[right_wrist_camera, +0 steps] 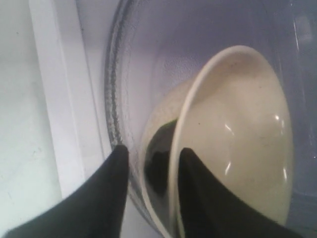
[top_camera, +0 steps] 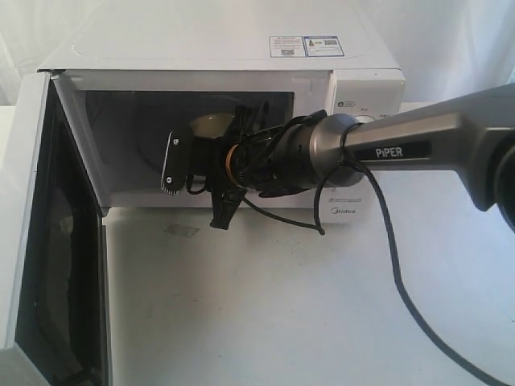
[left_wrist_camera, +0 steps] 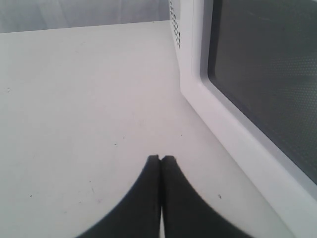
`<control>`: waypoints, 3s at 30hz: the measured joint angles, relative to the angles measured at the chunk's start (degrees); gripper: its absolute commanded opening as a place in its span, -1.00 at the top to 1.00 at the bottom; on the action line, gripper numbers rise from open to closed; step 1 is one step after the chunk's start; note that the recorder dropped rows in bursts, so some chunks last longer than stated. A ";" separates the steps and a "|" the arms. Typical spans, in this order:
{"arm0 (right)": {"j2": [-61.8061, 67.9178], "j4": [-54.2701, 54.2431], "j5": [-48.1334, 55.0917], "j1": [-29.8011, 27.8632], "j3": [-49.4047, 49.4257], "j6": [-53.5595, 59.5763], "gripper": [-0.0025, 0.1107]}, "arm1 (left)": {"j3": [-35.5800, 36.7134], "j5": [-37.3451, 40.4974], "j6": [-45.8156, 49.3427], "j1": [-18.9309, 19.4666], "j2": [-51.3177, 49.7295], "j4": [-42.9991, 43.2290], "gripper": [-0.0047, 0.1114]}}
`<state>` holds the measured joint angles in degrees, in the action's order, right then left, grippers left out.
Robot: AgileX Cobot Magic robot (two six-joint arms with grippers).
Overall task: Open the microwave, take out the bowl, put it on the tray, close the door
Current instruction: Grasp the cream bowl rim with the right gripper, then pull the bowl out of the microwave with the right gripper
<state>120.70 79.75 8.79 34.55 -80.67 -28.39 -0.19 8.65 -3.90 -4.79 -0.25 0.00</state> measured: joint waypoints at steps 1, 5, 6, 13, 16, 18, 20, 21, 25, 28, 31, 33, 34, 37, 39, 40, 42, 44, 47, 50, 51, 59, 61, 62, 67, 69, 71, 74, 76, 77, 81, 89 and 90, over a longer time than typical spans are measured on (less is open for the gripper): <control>0.23 0.00 0.00 0.00 -0.09 0.00 0.63 | 0.00 0.00 0.00 0.00 0.00 0.00 0.92; 0.71 -0.13 0.00 0.00 -0.23 0.00 0.90 | 0.00 0.00 0.00 0.00 0.00 0.00 0.92; 0.82 -0.29 0.00 0.00 -0.23 0.00 0.96 | 0.00 0.00 0.00 0.00 0.00 0.00 0.92; 0.95 -1.96 1.47 0.46 -0.23 -0.11 0.96 | 0.00 0.00 0.00 0.00 0.00 0.00 0.92; -1.19 -2.82 0.97 1.67 1.35 -0.11 0.96 | 0.00 0.00 0.00 0.00 0.00 0.00 0.92; -3.02 -2.82 0.39 2.55 2.54 -0.11 0.96 | 0.00 0.00 0.00 0.00 0.00 0.00 0.92; -6.50 -2.87 0.12 4.10 4.44 -1.39 0.96 | 0.00 0.00 0.00 0.00 0.00 0.00 0.92; -8.69 -2.96 -0.03 5.30 6.14 -3.31 0.96 | 0.00 0.00 0.00 0.00 0.00 0.00 0.92; -14.56 -5.06 2.66 10.21 12.56 -7.48 0.96 | 0.00 0.00 0.00 0.00 0.00 0.00 0.92; -19.99 -11.02 6.40 14.42 17.13 -7.70 0.96 | 0.00 0.00 0.00 0.00 0.00 0.00 0.92; -23.22 -18.15 7.71 16.22 20.07 -6.40 0.96 | 0.00 0.00 0.00 0.00 0.00 0.00 0.92; -24.66 -25.49 9.97 17.12 21.26 -1.49 0.96 | 0.00 0.00 0.00 0.00 0.00 0.00 0.92; -25.13 -29.49 12.37 17.62 21.55 1.66 0.96 | 0.00 0.00 0.00 0.00 0.00 0.00 0.92; -26.10 -43.68 21.86 18.63 21.87 14.85 0.96 | 0.00 0.00 0.00 0.00 0.00 0.00 0.92; -26.12 -50.65 30.62 19.04 22.01 20.90 0.96 | 0.00 0.00 0.00 0.00 0.00 0.00 0.92; -26.12 -52.24 34.64 19.04 22.01 21.55 0.96 | 0.00 0.00 0.00 0.00 0.00 0.00 0.92; -26.12 -52.69 38.12 18.80 22.01 20.90 0.96 | 0.00 0.00 0.00 0.00 0.00 0.00 0.92; -26.12 -52.35 39.03 18.03 22.26 19.17 0.96 | 0.00 0.00 0.00 0.00 0.00 0.00 0.92; -26.23 -48.57 36.98 14.67 24.95 13.66 0.96 | 0.00 0.00 0.00 0.00 0.00 0.00 0.92; -26.23 -44.46 32.99 8.47 28.37 7.36 0.96 | 0.00 0.00 0.00 0.00 0.00 0.00 0.92; -26.23 -42.83 31.37 5.97 29.63 5.39 0.96 | 0.00 0.00 0.00 0.00 0.00 0.00 0.92; -24.98 -41.79 18.51 0.80 32.38 3.76 0.96 | 0.00 0.00 0.00 0.00 0.00 0.00 0.92; -24.09 -41.79 17.62 0.75 32.38 3.76 0.96 | 0.00 0.00 0.00 0.00 0.00 0.00 0.92; -23.52 -41.79 17.50 0.67 32.38 3.76 0.96 | 0.00 0.00 0.00 0.00 0.00 0.00 0.92; -21.86 -41.36 17.61 0.38 32.38 3.76 0.96 | 0.00 0.00 0.00 0.00 0.00 0.00 0.92; -21.49 -41.14 17.74 0.25 32.49 3.76 0.96 | 0.00 0.00 0.00 0.00 0.00 0.00 0.92; -21.26 -41.14 17.82 0.07 32.60 3.76 0.96 | 0.00 0.00 0.00 0.00 0.00 0.00 0.92; -21.13 -41.02 17.30 -0.07 32.60 3.31 0.96 | 0.00 0.00 0.00 0.00 0.00 0.00 0.92; -21.13 -41.02 16.84 -0.17 32.60 3.02 0.95 | 0.00 0.00 0.00 0.00 0.00 0.00 0.92; -21.13 -41.02 16.63 -0.17 32.60 3.02 0.92 | 0.00 0.00 0.00 0.00 0.00 0.00 0.92; -21.13 -41.02 16.49 -0.17 32.60 2.90 0.59 | 0.00 0.00 0.00 0.00 0.00 0.00 0.92; -21.13 -40.92 16.03 -0.17 32.60 2.90 0.06 | 0.00 0.00 0.00 0.00 0.00 0.00 0.92; -21.13 -40.92 16.03 -0.17 32.60 2.90 0.06 | 0.00 0.00 0.00 0.00 0.00 0.00 0.92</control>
<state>99.57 38.83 24.82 34.37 -48.08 -25.49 -0.19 8.65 -3.90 -4.79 -0.25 0.00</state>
